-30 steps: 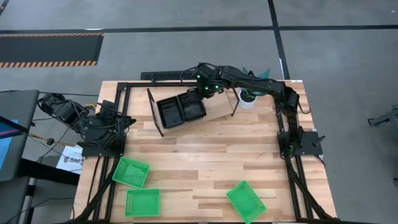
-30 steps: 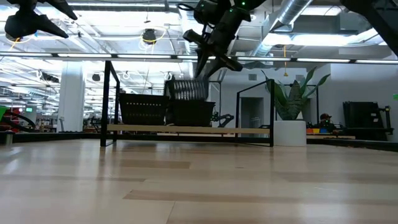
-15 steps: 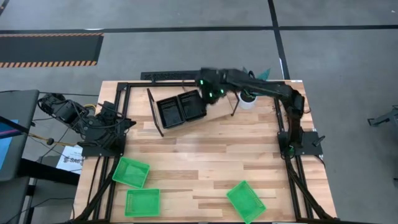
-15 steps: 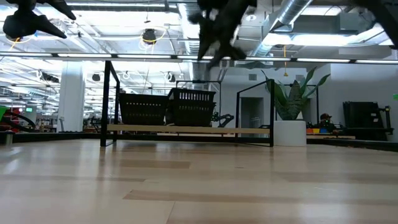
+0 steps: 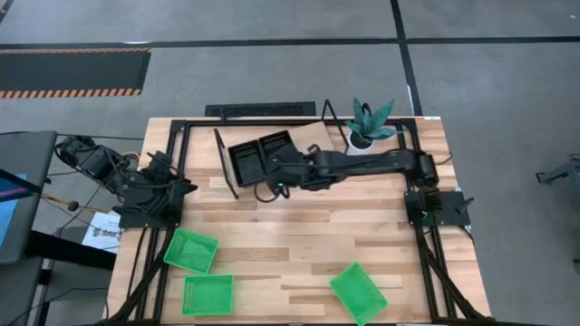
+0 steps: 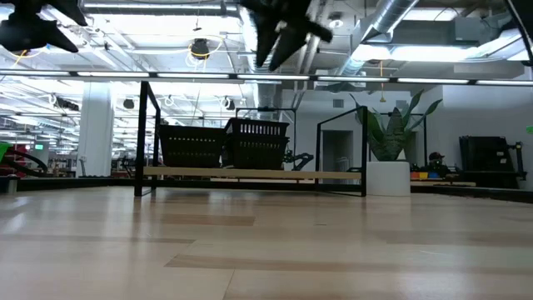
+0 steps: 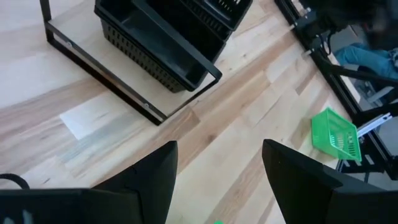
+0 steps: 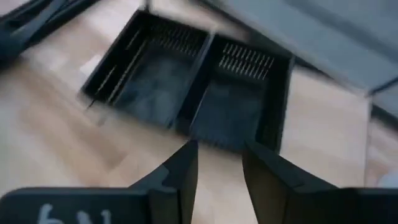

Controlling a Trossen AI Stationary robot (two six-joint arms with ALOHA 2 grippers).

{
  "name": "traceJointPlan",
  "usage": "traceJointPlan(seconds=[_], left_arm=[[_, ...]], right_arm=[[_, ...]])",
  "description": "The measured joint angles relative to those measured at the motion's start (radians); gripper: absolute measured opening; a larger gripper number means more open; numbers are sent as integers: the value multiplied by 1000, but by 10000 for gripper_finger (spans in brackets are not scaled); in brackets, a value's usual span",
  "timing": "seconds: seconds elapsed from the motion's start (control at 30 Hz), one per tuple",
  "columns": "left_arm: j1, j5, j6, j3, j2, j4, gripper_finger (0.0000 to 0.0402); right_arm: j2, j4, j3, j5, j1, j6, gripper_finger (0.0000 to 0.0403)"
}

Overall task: Stack baskets on shelf by color
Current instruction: Stack the black basket on the right black basket

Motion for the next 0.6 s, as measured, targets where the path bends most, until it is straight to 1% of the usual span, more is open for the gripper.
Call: traceJointPlan(seconds=[0.17, 0.3, 0.4, 0.5, 0.6], left_arm=[[0, 1, 22, 0, 0, 0, 226], [0, 1, 34, 0, 0, 0, 226], [0, 26, 35, 0, 0, -3, 226], [0, 50, 53, 0, 0, -5, 226], [0, 55, 57, 0, 0, -11, 226]], right_arm=[[94, 95, 0, 35, -10, 14, 130], [155, 86, -1, 35, -14, 56, 125], [165, 50, -2, 15, -27, 69, 123], [167, 73, -2, -4, -43, 64, 123], [164, 114, 0, -72, -64, 20, 121]])
